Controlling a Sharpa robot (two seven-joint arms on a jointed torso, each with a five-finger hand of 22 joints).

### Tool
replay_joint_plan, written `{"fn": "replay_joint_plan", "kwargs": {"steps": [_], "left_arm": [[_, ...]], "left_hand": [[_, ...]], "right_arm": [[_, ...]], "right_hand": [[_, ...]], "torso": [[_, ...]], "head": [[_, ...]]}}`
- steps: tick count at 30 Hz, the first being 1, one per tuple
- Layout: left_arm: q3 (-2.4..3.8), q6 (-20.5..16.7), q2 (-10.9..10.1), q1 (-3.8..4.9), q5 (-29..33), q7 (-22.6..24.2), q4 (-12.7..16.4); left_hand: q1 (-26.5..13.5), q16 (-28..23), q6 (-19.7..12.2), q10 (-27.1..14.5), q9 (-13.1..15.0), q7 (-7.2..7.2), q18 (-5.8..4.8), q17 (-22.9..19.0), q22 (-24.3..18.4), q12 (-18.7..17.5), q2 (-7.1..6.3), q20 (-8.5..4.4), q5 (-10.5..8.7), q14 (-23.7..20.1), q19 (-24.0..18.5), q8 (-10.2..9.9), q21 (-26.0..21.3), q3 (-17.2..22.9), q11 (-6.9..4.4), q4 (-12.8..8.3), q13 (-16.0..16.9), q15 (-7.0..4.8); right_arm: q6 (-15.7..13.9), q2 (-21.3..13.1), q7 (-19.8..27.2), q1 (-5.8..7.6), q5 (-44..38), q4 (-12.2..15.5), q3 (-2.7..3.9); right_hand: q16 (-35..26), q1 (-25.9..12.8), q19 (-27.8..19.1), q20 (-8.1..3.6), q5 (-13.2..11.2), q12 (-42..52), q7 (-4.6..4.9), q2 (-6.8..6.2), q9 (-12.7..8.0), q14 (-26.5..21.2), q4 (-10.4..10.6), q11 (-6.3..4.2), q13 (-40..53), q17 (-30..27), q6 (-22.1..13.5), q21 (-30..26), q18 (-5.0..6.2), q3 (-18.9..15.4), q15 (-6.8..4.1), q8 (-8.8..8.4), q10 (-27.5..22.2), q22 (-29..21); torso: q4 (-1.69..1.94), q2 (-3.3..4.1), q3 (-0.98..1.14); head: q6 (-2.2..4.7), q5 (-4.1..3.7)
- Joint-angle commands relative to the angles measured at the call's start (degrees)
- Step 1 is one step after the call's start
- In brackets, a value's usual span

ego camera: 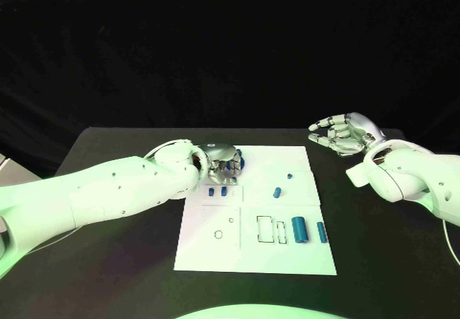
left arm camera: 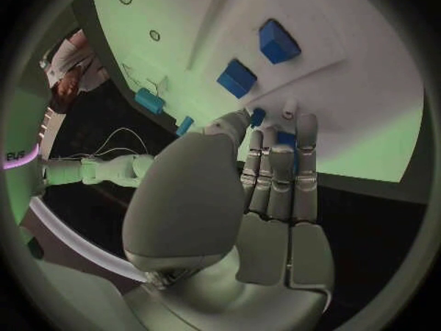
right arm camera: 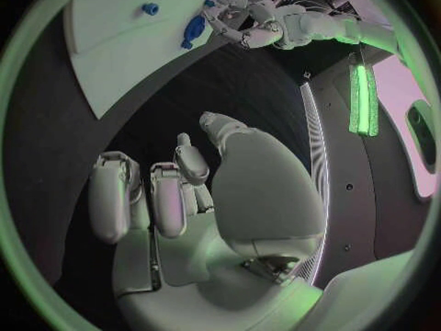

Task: Assemble the parts on the task board

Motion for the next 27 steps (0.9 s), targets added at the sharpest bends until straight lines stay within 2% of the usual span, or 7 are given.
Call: {"fn": "replay_joint_plan", "kwargs": {"steps": [1, 20, 27], "left_arm": [[0.01, 2.63, 0.36, 0.00, -1.04, -0.84, -0.18], [-0.21, 3.46, 1.33, -0.04, -1.33, -0.55, -1.47], [-0.27, 1.19, 1.43, -0.06, -1.14, 0.50, -1.78]], "left_hand": [[0.64, 0.34, 0.62, 0.67, -0.11, -0.01, 0.26, -0.08, 0.41, 0.06, -0.16, -0.19, -0.04, -0.24, -0.43, -0.49, 0.44, 0.86, -0.18, -0.14, -0.08, -0.14], [0.39, 3.20, 1.93, 2.95, -0.26, -0.09, -0.47, 3.80, 5.29, 0.61, -0.84, -0.63, -0.17, 2.97, 1.71, -0.96, 4.79, 4.58, -0.93, -1.16, 0.23, -0.74], [1.13, 5.28, 5.16, 6.32, 0.55, -0.55, -1.00, 7.99, 9.12, 0.39, 0.29, -1.52, -0.35, 6.65, 3.75, -0.30, 8.36, 8.32, -2.15, -3.75, 0.31, -1.82]], "right_arm": [[0.40, 0.08, 0.69, -0.03, -0.09, 0.15, 0.02], [0.61, 0.13, 0.63, -0.04, -0.11, 0.35, 0.02], [0.69, 0.17, 0.62, -0.04, -0.14, 0.37, 0.02]], "right_hand": [[-0.34, 0.03, 2.06, 0.22, 0.33, -0.69, 0.09, 0.28, -0.06, 3.89, 0.05, 0.00, -0.49, 6.73, -0.21, -0.25, 0.86, 0.09, 0.36, -0.24, -0.70, 3.87], [-0.38, 0.03, 2.02, 0.22, 0.33, -1.24, 0.09, 0.31, -0.07, 3.87, 0.06, 0.00, -1.01, 6.68, -0.21, -0.39, 0.89, 0.12, 0.36, -0.24, -1.10, 3.75], [-0.42, 0.02, 2.02, 0.22, 0.32, -1.24, 0.09, 0.33, -0.07, 3.86, 0.07, 0.00, -0.98, 6.63, -0.21, -0.39, 0.89, 0.14, 0.36, -0.24, -1.06, 3.75]], "torso": [[-0.03, -0.05, 0.06], [0.04, -0.03, 0.01], [0.02, -0.01, -0.01]], "head": [[-0.06, 0.08], [-0.17, -0.16], [-0.12, -0.17]]}}
